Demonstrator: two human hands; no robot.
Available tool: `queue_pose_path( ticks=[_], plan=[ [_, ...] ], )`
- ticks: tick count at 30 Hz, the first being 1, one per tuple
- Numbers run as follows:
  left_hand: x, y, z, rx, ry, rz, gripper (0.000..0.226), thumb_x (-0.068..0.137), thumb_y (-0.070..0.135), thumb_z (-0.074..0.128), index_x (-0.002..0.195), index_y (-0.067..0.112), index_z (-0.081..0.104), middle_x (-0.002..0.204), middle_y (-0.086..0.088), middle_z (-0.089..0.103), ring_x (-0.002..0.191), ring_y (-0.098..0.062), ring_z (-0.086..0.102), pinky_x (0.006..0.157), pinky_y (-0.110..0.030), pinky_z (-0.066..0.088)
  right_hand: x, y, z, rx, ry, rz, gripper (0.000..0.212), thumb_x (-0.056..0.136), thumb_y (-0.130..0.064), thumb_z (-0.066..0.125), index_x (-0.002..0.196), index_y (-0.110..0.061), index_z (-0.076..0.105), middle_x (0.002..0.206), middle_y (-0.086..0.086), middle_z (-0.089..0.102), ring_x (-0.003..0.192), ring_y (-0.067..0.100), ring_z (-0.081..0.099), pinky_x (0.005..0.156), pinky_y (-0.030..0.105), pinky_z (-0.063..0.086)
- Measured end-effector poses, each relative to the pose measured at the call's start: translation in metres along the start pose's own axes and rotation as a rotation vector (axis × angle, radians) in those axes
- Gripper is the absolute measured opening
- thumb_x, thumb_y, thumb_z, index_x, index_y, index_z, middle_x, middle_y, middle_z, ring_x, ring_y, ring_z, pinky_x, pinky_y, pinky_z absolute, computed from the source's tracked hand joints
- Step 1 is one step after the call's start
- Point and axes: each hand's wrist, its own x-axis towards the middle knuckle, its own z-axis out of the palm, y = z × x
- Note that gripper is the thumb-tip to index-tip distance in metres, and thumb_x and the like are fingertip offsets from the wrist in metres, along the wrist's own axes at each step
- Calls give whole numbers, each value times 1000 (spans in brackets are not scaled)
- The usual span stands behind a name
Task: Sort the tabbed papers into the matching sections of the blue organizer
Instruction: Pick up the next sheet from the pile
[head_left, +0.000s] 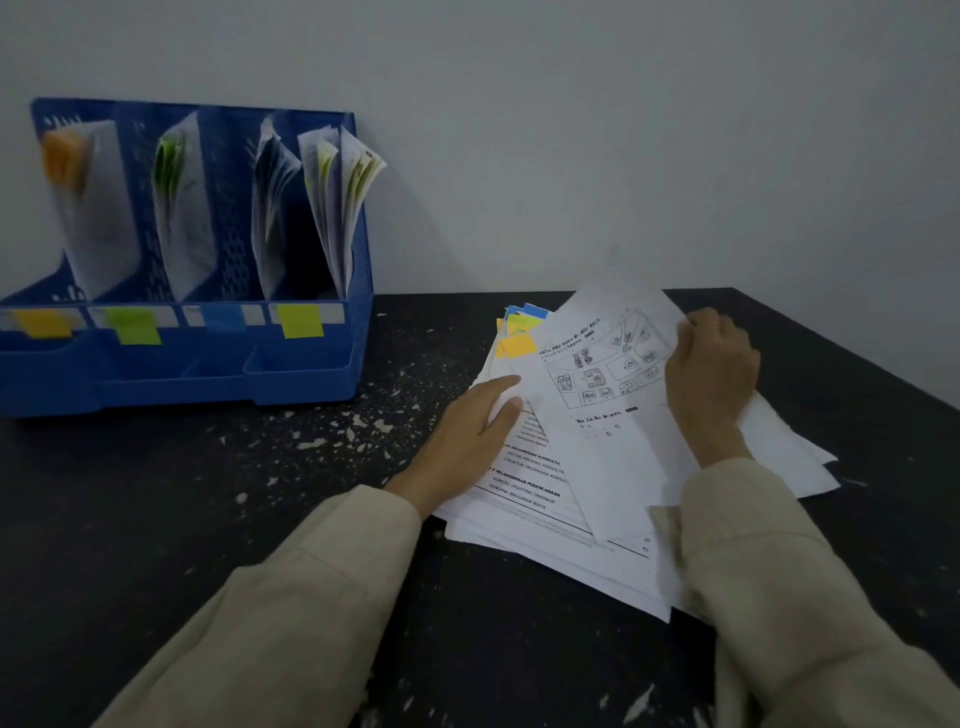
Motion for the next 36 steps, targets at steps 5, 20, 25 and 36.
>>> queue_pose_path(
  ticks=[5,20,25,36],
  plan=[
    [10,2,-10,-191,237,-16,36,98,19,46,134,15,48,136,0,45,125,-9,41,109,-31,33,1,-22,-4,426,-23,73,22,100,-16,42,96,3,54,70,12,56,60,21,46,58,26,31],
    [-6,18,-137,-178,634,142,37,84,8,65,102,40,57,147,-2,27,135,-1,26,104,-11,28,8,-162,-23,1085,-145,190,10,98,-17,47,90,-12,48,66,-9,42,52,-6,40,54,8,34],
    [-26,17,-195,-265,602,141,31,86,-1,61,95,28,67,113,12,62,105,2,56,99,-42,47,3,-220,-17,1201,-198,222,9,95,-15,49,86,-15,49,60,-7,39,52,0,35,54,17,31],
    [-68,6,-308,-237,620,130,42,84,-5,62,85,35,75,102,8,72,103,-20,65,84,-34,54,-14,-335,-13,1410,-357,217,14,97,-20,46,86,-13,48,68,-5,48,59,4,40,50,11,32]
  ],
)
